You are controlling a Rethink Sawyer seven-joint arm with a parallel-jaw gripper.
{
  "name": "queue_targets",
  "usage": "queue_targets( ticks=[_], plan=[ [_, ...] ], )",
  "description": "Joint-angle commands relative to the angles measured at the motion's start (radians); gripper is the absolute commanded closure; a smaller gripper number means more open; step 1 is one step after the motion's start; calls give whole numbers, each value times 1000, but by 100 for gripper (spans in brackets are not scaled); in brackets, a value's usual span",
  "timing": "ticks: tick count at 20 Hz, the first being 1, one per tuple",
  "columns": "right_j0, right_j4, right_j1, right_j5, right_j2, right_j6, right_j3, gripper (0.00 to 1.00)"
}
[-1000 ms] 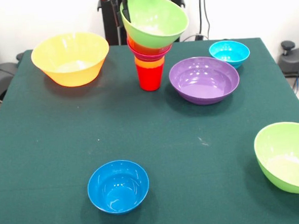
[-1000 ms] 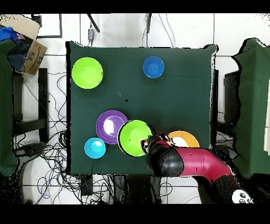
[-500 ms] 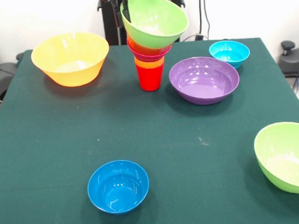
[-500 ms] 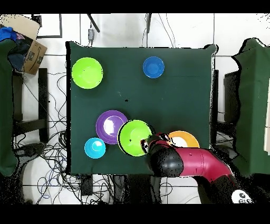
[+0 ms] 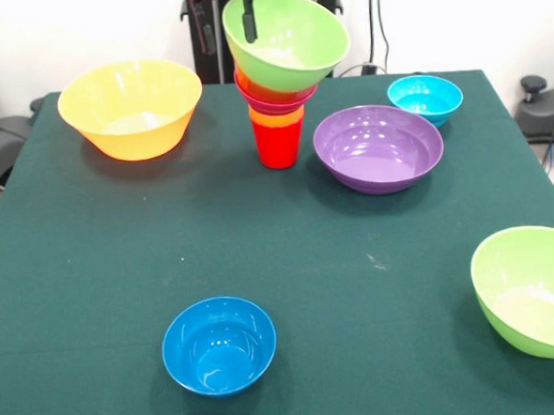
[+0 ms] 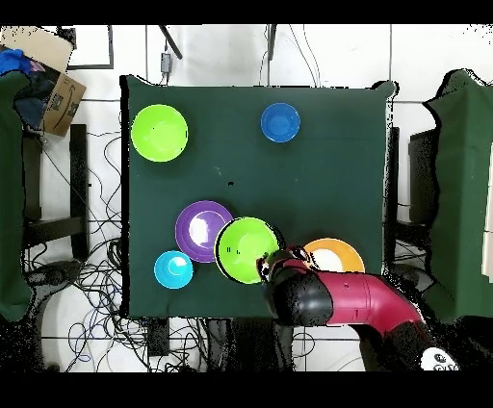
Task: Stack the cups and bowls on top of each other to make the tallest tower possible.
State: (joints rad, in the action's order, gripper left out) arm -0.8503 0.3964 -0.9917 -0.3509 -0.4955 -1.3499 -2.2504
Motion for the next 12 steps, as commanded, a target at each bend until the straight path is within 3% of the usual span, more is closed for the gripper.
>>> queue_targets(
  ticks=[1,12],
  plan=[
    [49,91,38,39,29,-93,-81,0],
    [47,33,4,-9,-8,-96,-82,0]
  ],
)
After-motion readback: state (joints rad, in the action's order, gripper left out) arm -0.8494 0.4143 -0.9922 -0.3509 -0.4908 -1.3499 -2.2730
